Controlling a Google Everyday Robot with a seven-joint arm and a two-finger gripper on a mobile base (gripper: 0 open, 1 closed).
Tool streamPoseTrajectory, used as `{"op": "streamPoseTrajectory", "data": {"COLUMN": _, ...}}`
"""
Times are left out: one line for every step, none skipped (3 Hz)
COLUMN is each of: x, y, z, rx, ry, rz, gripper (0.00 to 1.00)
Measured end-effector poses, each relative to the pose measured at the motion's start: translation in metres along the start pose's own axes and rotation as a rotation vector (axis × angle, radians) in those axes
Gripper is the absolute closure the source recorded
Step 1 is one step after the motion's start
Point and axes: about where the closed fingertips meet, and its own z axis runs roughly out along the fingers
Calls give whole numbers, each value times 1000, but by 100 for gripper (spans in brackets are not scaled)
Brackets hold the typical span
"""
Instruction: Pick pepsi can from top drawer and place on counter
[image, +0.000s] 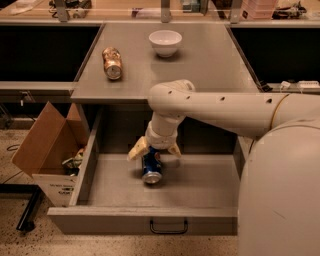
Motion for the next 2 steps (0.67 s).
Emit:
{"op": "streamPoseTrajectory", "data": {"x": 6, "y": 4, "z": 14, "rx": -5, "ry": 19, "rz": -7, "gripper": 0}}
{"op": "streamPoseTrajectory", "data": {"x": 10, "y": 3, "z": 21, "rx": -1, "ry": 26, "rz": -6, "gripper": 27}}
